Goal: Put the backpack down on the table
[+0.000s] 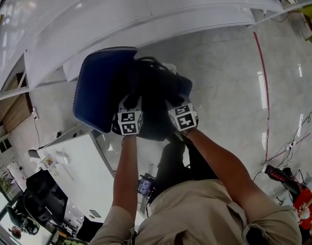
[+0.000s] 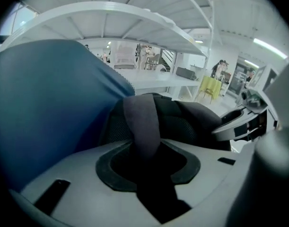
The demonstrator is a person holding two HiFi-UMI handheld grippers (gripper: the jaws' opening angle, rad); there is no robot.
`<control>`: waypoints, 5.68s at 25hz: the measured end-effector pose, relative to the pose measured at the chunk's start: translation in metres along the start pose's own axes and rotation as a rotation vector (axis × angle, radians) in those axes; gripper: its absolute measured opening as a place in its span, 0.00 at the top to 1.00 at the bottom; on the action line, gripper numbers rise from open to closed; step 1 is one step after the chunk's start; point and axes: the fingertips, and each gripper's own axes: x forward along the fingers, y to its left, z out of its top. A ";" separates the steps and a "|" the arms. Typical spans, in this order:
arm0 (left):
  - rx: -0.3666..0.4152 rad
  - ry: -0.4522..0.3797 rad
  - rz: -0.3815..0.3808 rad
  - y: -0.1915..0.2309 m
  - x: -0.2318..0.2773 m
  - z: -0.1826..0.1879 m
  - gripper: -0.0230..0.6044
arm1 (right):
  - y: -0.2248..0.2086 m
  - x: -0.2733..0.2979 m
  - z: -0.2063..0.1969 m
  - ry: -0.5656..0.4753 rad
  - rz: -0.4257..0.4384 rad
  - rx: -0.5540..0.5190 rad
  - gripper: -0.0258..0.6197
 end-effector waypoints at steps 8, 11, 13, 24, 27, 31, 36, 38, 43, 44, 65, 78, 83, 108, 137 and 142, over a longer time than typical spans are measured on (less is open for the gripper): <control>-0.045 -0.160 -0.035 -0.019 -0.078 0.051 0.87 | 0.058 -0.073 0.059 -0.224 0.145 -0.144 0.84; -0.037 -0.267 -0.028 -0.028 -0.119 0.085 0.88 | 0.081 -0.110 0.094 -0.316 0.186 -0.206 0.84; -0.034 -0.325 -0.007 -0.033 -0.147 0.104 0.88 | 0.096 -0.133 0.109 -0.342 0.215 -0.232 0.84; -0.186 -0.479 0.235 -0.014 -0.342 0.102 0.88 | 0.258 -0.255 0.081 -0.332 0.560 -0.562 0.85; -0.199 -0.534 0.276 -0.020 -0.380 0.103 0.88 | 0.267 -0.273 0.101 -0.360 0.562 -0.610 0.85; -0.205 -0.615 0.306 -0.035 -0.419 0.118 0.88 | 0.269 -0.298 0.150 -0.447 0.531 -0.637 0.85; -0.186 -0.704 0.330 -0.068 -0.473 0.149 0.88 | 0.286 -0.338 0.229 -0.564 0.516 -0.686 0.85; -0.193 -0.757 0.345 -0.081 -0.499 0.162 0.88 | 0.304 -0.357 0.251 -0.600 0.540 -0.710 0.85; -0.203 -0.866 0.397 -0.106 -0.561 0.174 0.88 | 0.358 -0.396 0.276 -0.654 0.634 -0.816 0.85; -0.210 -0.879 0.411 -0.110 -0.573 0.173 0.88 | 0.368 -0.403 0.277 -0.658 0.657 -0.841 0.85; -0.270 -0.941 1.070 -0.146 -0.866 0.004 0.88 | 0.639 -0.539 0.098 -0.555 1.264 -1.025 0.85; -0.369 -0.877 1.343 -0.122 -0.968 -0.126 0.88 | 0.788 -0.540 -0.011 -0.370 1.454 -1.035 0.85; -0.436 -0.846 1.378 -0.078 -0.975 -0.175 0.88 | 0.840 -0.499 -0.031 -0.311 1.440 -1.019 0.85; -0.871 -0.784 1.301 0.034 -0.921 -0.343 0.85 | 0.900 -0.336 -0.149 0.048 1.261 -1.088 0.81; -0.842 -0.603 1.216 -0.027 -0.889 -0.352 0.57 | 0.809 -0.335 -0.127 -0.167 1.046 -1.267 0.65; -0.827 -0.591 1.223 -0.063 -0.879 -0.332 0.57 | 0.786 -0.366 -0.118 -0.176 1.113 -1.264 0.65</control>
